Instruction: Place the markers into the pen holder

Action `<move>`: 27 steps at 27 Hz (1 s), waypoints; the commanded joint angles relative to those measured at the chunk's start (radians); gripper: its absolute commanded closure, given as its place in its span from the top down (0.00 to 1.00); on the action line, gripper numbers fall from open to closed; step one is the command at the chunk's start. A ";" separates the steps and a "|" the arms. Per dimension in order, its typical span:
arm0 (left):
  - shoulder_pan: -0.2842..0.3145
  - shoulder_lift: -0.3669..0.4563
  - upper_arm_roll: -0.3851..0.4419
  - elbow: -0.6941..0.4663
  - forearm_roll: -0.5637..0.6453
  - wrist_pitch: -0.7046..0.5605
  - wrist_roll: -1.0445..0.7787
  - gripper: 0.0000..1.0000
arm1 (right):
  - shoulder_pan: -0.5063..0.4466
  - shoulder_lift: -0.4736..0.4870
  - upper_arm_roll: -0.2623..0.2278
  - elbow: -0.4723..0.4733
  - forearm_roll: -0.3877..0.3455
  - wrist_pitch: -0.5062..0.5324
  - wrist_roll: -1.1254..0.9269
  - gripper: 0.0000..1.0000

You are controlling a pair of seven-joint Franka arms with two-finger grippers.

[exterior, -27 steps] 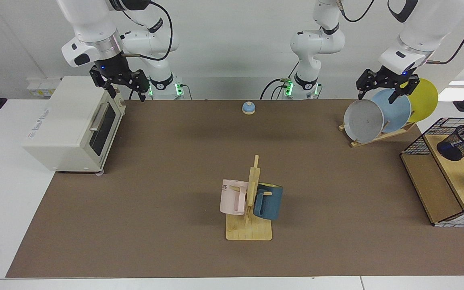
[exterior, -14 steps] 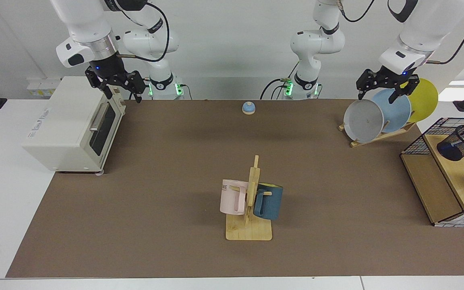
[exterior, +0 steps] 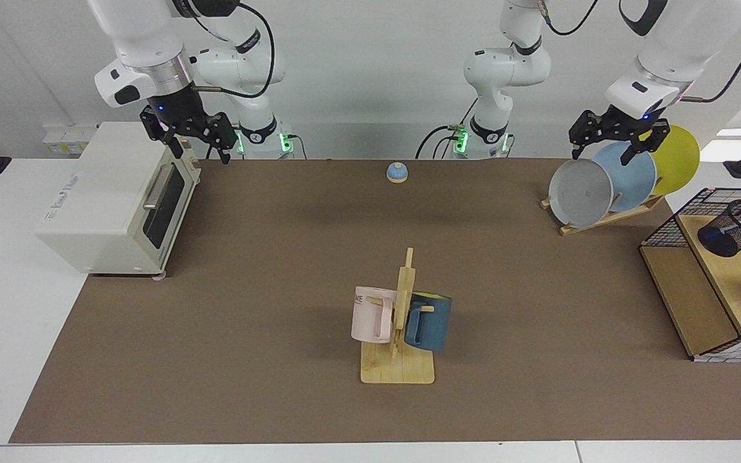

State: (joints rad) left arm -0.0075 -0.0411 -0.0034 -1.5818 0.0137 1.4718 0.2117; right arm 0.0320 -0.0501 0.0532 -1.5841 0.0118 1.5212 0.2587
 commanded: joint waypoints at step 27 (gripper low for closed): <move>0.009 -0.022 -0.007 -0.021 0.012 -0.004 -0.002 1.00 | -0.029 -0.039 0.014 -0.045 -0.009 0.030 -0.130 1.00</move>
State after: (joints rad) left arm -0.0075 -0.0411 -0.0034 -1.5818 0.0138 1.4718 0.2117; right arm 0.0227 -0.0615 0.0537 -1.5967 0.0101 1.5316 0.1635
